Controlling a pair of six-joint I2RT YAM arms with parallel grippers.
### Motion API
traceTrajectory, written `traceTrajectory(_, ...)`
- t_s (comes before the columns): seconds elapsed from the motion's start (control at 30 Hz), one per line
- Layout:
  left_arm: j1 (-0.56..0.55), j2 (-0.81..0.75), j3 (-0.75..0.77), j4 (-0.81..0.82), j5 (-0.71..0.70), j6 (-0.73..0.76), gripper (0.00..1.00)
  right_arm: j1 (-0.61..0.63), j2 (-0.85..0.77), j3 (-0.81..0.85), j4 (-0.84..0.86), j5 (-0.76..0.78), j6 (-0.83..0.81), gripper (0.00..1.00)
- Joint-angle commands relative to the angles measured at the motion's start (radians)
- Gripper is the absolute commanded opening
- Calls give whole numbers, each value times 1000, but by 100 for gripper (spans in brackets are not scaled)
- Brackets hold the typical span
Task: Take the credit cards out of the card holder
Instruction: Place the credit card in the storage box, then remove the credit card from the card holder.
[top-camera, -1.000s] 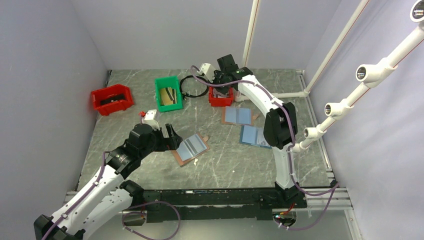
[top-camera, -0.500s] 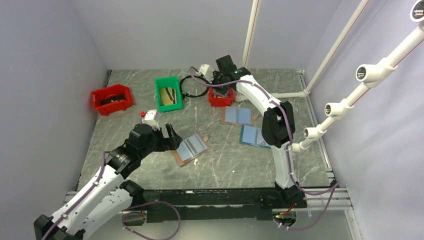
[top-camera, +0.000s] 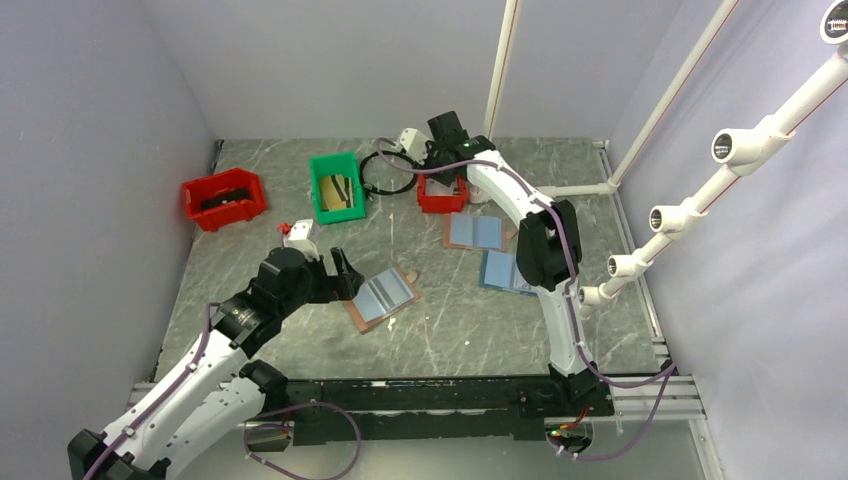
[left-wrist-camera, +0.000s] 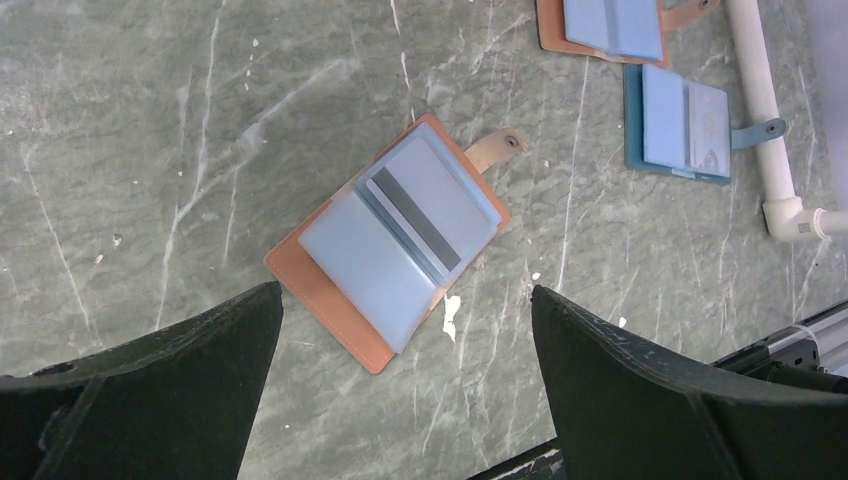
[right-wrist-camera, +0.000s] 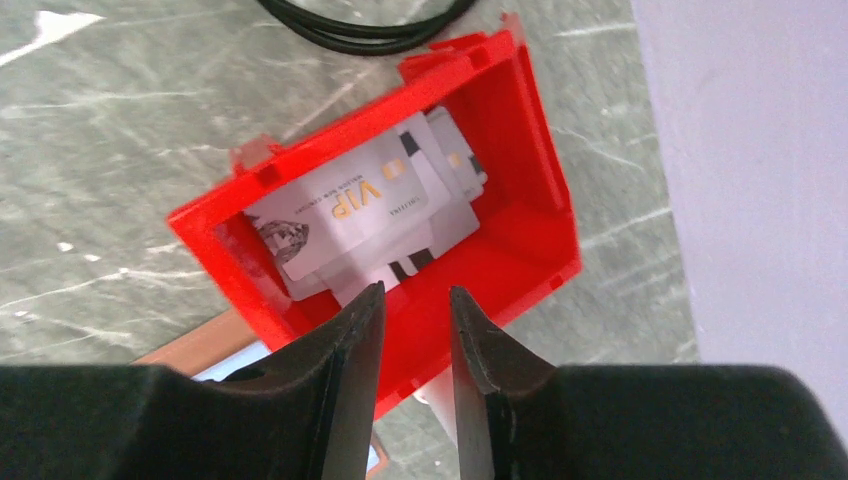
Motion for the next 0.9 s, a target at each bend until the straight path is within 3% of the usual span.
traceTrajectory(0.0, 2, -19, 10, -1, -22, -13, 100, 4, -14, 54, 89, 129, 0, 34)
traceTrajectory(0.2, 2, -20, -11, 41, -9, -45, 100, 17, -57, 40, 47, 72, 30, 40)
traceTrajectory(0.4, 2, -26, -52, 99, 11, -138, 99, 40, -150, -31, -65, -146, 105, 48)
traceTrajectory(0.63, 2, -42, -90, 115, 49, -266, 99, 47, -303, -217, -104, -388, 209, 52)
traceTrajectory(0.87, 2, -91, -120, 104, 61, -350, 100, 47, -498, -507, -34, -597, 238, 54)
